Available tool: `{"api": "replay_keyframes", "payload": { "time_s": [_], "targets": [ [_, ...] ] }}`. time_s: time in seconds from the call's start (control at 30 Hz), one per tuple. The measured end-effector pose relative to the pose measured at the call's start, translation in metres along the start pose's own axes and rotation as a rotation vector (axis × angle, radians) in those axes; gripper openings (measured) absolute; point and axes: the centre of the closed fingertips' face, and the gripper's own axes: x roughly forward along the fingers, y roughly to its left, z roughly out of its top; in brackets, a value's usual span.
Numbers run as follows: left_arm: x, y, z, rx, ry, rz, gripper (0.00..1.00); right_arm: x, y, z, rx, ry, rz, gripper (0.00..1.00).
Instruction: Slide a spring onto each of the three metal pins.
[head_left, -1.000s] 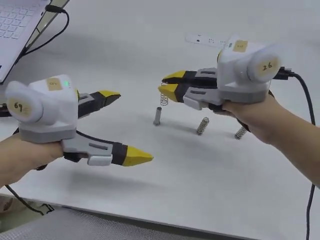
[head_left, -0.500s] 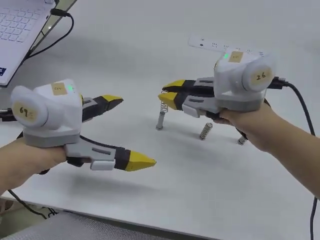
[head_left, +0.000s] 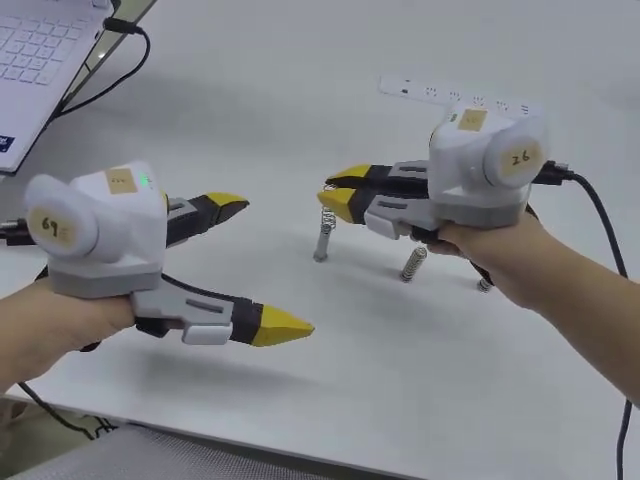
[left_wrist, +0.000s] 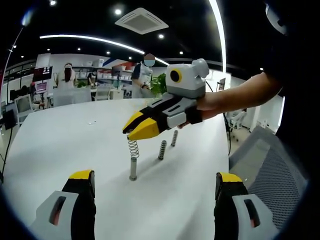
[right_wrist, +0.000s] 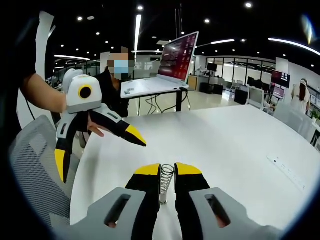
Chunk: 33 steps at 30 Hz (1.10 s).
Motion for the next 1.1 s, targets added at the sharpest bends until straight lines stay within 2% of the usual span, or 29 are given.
{"api": "replay_keyframes", "payload": {
  "time_s": [0.23,1.1],
  "targets": [
    [-0.002,-0.002,-0.002,-0.003,-0.001,-0.001,0.98,0.001,0.0,-0.002,0.005,0.002,0.0,0.08],
    [-0.007,0.002,-0.005,-0.012,0.001,0.019,0.96,0.002,0.0,-0.012,0.027,0.007,-0.004,0.08]
  ]
}}
